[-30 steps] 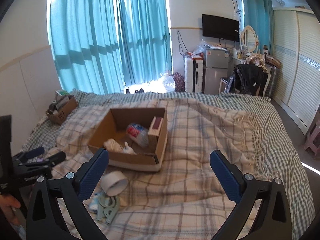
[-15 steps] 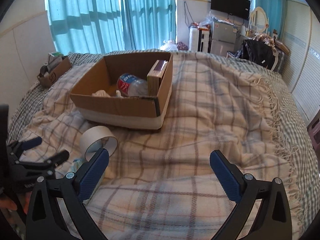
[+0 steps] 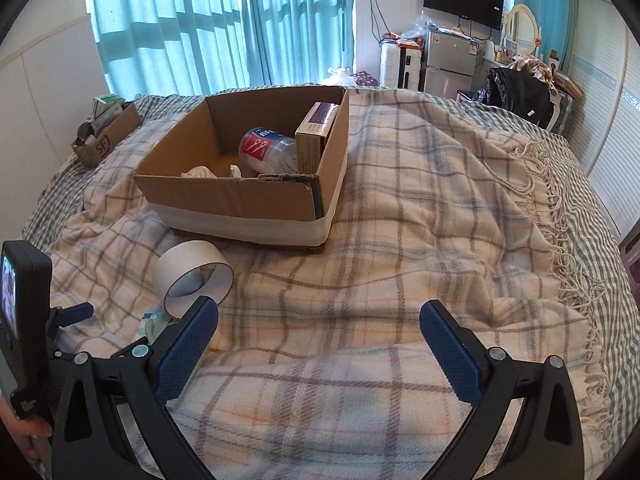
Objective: Organize objects
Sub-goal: 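Move both tools back toward the remaining items on the blanket, then grasp the blue tissue pack with the left tool while the right tool grasps the pale blue clip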
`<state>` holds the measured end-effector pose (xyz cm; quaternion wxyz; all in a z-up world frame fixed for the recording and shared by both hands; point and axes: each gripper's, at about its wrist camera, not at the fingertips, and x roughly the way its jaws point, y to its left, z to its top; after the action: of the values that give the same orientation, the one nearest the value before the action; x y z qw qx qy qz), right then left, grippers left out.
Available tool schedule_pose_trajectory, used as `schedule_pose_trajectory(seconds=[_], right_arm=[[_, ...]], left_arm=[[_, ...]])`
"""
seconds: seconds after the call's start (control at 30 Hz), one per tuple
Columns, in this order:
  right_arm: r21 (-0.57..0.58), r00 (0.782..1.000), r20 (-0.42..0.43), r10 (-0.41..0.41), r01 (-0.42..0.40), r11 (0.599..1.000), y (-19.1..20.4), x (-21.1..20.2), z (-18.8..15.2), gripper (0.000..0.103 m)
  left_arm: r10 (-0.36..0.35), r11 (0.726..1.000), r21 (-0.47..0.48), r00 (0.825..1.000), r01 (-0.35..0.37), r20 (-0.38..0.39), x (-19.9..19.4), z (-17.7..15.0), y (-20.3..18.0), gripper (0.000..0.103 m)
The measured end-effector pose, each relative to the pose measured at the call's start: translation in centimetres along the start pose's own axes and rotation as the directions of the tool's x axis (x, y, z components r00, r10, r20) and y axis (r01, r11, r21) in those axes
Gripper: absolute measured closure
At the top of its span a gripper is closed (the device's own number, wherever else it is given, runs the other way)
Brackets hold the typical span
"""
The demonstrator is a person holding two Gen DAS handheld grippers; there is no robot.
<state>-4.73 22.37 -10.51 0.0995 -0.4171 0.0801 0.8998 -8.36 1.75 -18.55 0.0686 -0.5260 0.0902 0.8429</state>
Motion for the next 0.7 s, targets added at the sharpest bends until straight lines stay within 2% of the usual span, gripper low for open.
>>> schedule_pose_trajectory(seconds=[0.1,0.2,0.23,0.3,0.33,0.43,0.57,0.6,0.63,0.7], right_arm=[[-0.002,1.0,-0.002,-0.007,0.007,1.0,0.0,0.0,0.0,0.002],[-0.003,1.0,0.0,-0.012,0.012,1.0,0.1,0.0,0.0,0.002],[-0.003,1.0,0.001,-0.014,0.014,1.0,0.1,0.0,0.0,0.002],[-0.004,1.0,-0.001,-0.017,0.017,1.0,0.1,0.0,0.0,0.002],[-0.004,1.0,-0.002,-0.018,0.018,1.0,0.1,0.0,0.0,0.002],[-0.008,1.0,0.0,-0.021,0.021,1.0,0.2,-0.1,0.0,0.002],[-0.022,1.0,0.009,-0.02,0.02,1.0,0.5,-0.3,0.0,0.002],[-0.027,1.0,0.013,-0.016,0.017,0.999,0.6,-0.5,0.0,0.002],[-0.034,1.0,0.018,-0.012,0.013,0.999,0.7,-0.6,0.0,0.002],[-0.052,1.0,0.023,-0.009,0.01,0.999,1.2,-0.9,0.0,0.002]], left_arm=[[-0.032,0.998,0.061,0.999,0.032,-0.007,0.1,0.0,-1.5,0.0],[-0.09,0.99,0.102,0.995,0.094,-0.036,0.7,0.1,-2.7,0.001],[-0.121,0.987,0.103,0.991,0.127,-0.058,1.1,0.2,-3.0,0.007],[-0.179,0.977,0.102,0.98,0.187,-0.086,1.5,0.2,-3.3,0.034],[-0.213,0.97,0.096,0.971,0.223,-0.104,1.8,0.2,-3.4,0.043],[-0.237,0.966,0.086,0.968,0.244,-0.085,1.0,-0.1,-3.4,0.055],[-0.238,0.969,0.063,0.971,0.24,-0.032,-0.6,-0.4,-2.3,0.059],[-0.241,0.969,0.052,0.97,0.242,-0.019,-0.9,-0.3,-1.8,0.063],[-0.242,0.97,0.038,0.97,0.242,-0.008,-1.4,-0.3,-1.2,0.072],[-0.241,0.97,0.014,0.97,0.241,0.003,-2.2,-0.3,-0.1,0.072]])
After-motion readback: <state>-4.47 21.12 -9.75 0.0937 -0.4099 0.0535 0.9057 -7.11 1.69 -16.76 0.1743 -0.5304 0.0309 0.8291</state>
